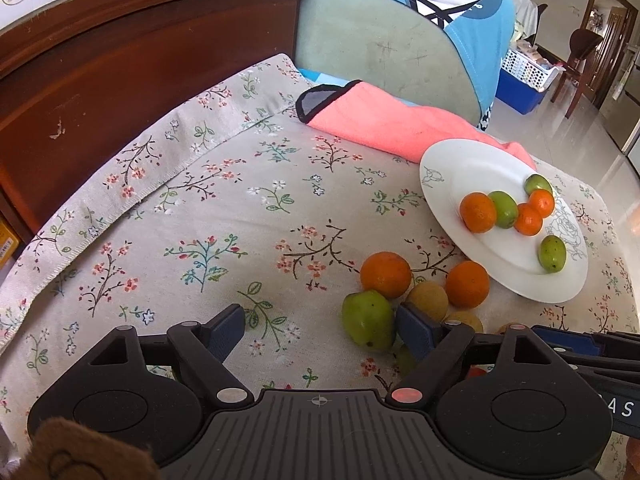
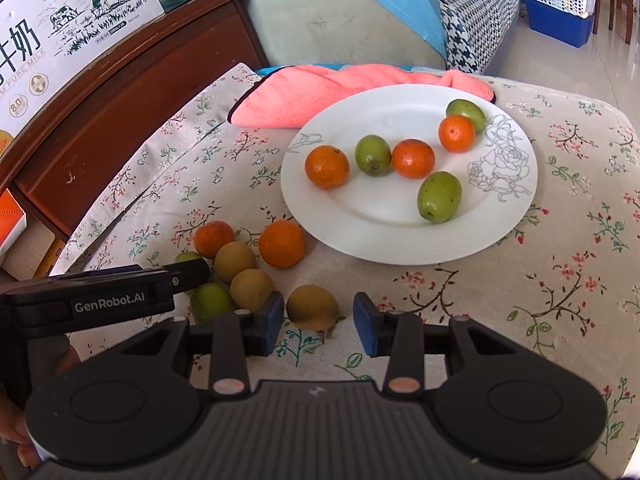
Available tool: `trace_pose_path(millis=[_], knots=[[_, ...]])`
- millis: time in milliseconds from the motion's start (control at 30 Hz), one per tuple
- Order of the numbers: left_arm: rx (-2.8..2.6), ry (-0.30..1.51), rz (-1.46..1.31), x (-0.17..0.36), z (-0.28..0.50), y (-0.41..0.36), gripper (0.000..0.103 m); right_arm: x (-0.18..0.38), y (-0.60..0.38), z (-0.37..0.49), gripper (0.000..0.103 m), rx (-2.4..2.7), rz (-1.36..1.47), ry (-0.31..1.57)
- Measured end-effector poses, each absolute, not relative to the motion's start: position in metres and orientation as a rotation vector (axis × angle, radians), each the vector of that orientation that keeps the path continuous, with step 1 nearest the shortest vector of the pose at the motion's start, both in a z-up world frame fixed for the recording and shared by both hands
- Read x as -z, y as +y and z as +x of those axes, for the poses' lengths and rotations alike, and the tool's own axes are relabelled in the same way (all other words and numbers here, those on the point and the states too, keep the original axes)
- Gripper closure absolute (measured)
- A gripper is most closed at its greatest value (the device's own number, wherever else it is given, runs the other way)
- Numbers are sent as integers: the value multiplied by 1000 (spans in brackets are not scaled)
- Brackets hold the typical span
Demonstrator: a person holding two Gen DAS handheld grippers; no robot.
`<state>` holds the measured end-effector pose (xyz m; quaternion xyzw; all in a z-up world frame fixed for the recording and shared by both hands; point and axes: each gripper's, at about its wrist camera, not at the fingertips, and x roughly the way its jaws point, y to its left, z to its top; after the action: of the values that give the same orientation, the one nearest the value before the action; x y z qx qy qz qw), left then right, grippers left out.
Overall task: Organize fruits
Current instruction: 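Close the left tool on a large green plum while the right tool grasps a brown kiwi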
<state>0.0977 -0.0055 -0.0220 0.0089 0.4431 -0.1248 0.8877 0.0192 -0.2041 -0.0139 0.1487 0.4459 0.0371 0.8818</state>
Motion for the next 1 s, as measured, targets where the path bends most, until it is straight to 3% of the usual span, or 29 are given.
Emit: trace_pose_path(millis=[600, 833, 1000], knots=[[207, 889, 118, 34, 96, -12, 19, 14, -200, 18, 62, -87, 260, 923], [191, 922, 103, 39, 101, -10, 0, 15, -197, 17, 61, -91, 241, 920], [187, 917, 102, 39, 100, -10, 0, 15, -193, 17, 60, -91, 212, 915]])
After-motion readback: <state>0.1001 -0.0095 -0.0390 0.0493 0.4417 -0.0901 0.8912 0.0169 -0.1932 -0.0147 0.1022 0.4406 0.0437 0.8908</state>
